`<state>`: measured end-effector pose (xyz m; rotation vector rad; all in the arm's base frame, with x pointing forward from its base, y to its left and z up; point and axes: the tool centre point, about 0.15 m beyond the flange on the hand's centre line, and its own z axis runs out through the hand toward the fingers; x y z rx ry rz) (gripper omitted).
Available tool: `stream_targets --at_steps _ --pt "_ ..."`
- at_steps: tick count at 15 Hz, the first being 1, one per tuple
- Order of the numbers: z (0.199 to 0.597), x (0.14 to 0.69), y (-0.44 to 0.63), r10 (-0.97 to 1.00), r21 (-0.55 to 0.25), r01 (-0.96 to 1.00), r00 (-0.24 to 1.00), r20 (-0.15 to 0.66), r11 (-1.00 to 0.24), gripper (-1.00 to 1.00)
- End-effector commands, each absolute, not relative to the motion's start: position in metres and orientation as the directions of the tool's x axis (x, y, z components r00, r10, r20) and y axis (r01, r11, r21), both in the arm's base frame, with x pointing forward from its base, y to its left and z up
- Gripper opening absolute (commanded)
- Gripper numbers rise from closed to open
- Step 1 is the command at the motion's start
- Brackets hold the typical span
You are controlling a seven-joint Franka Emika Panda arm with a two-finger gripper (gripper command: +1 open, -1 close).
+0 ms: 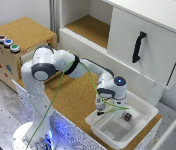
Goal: Put the yellow block inside the left cabinet
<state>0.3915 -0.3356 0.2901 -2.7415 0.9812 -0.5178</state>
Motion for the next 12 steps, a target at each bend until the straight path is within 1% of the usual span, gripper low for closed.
stream_targets --at_steps 1,2,4,5,8,10,11,12 --pt "0.363 0.383 -0.269 -0.419 -0.301 -0.305 0.778 0.468 -0.903 -1.00" --pt "0.374 0.391 -0.247 -0.344 -0.298 -0.217 0.800 0.492 -0.930 -1.00" --pt "0.393 0.407 -0.199 -0.210 -0.287 -0.062 0.828 0.520 -0.956 -1.00" --pt "0.400 0.413 -0.173 -0.157 -0.294 0.006 0.834 0.528 -0.956 -1.00" --pt "0.410 0.430 -0.105 -0.034 -0.272 0.129 0.852 0.523 -0.954 -1.00" --pt "0.419 0.447 -0.061 0.042 -0.272 0.212 0.854 0.519 -0.939 -1.00" --pt "0.426 0.458 -0.034 0.120 -0.240 0.281 0.844 0.522 -0.929 -1.00" --pt "0.435 0.469 -0.011 0.172 -0.229 0.334 0.832 0.527 -0.914 -1.00"
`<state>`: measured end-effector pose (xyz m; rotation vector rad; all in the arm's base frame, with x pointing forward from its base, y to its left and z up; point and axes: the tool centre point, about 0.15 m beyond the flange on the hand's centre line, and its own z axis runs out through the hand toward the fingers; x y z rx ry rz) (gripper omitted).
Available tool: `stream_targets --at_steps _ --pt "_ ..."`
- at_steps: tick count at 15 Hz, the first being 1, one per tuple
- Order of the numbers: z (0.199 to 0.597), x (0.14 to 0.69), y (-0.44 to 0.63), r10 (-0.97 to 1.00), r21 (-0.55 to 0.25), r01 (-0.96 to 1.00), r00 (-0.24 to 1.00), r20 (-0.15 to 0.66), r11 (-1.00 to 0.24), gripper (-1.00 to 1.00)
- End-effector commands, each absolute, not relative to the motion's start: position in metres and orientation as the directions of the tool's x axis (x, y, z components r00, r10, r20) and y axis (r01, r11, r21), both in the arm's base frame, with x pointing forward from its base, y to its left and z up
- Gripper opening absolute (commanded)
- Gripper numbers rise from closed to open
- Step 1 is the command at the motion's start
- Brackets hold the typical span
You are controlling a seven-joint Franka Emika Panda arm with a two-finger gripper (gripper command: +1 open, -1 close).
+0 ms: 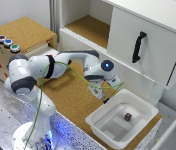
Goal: Put the yellow block inside the left cabinet
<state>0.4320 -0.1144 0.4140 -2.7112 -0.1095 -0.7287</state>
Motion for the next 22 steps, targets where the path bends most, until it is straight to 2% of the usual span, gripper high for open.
stream_targets --at_steps 1,6,12,17,22 --pt "0.442 0.480 0.009 0.201 -0.229 0.366 0.826 0.527 -0.902 -1.00" --pt "0.468 0.520 0.108 0.315 -0.223 0.492 0.783 0.536 -0.842 -1.00" --pt "0.491 0.566 0.184 0.335 -0.158 0.506 0.742 0.581 -0.848 -1.00" --pt "0.495 0.625 0.178 0.190 -0.112 0.318 0.773 0.606 -0.941 -1.00" --pt "0.499 0.649 0.147 0.112 -0.092 0.212 0.779 0.617 -0.973 -1.00"
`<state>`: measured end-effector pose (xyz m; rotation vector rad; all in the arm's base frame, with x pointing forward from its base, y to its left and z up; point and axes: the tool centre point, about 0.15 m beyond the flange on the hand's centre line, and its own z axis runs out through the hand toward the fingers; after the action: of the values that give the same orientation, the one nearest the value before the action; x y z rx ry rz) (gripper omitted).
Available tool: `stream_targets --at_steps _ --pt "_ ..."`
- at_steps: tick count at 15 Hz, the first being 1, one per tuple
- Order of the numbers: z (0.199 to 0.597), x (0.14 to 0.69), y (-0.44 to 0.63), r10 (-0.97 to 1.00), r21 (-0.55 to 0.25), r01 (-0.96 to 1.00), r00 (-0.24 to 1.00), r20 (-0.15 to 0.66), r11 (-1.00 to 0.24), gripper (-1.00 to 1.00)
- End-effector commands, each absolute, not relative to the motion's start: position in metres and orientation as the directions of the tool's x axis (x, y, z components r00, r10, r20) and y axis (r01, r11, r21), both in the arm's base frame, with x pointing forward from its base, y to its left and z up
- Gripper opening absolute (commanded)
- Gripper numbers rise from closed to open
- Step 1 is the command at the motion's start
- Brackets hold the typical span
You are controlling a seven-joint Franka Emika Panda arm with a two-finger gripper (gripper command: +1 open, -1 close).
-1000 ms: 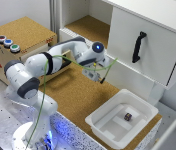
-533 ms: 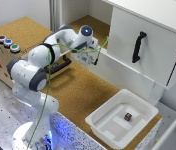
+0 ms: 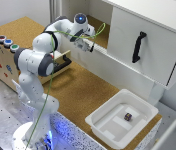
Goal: Put the yellow block inside the left cabinet
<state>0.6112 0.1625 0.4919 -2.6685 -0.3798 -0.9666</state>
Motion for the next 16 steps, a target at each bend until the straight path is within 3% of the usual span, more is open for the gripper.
stream_targets --at_steps 1,5,12,13,16 --pt "0.500 0.650 0.143 0.112 -0.076 0.201 0.779 0.617 -0.977 -1.00" --pt "0.499 0.646 0.138 0.150 0.009 0.181 0.786 0.599 -0.984 -1.00" --pt "0.476 0.616 0.118 0.062 -0.021 0.087 0.845 0.532 -0.996 -1.00" --pt "0.473 0.616 0.118 0.057 -0.022 0.081 0.841 0.538 -0.996 1.00" --pt "0.460 0.620 0.118 0.043 -0.038 0.076 0.836 0.548 -0.996 1.00"
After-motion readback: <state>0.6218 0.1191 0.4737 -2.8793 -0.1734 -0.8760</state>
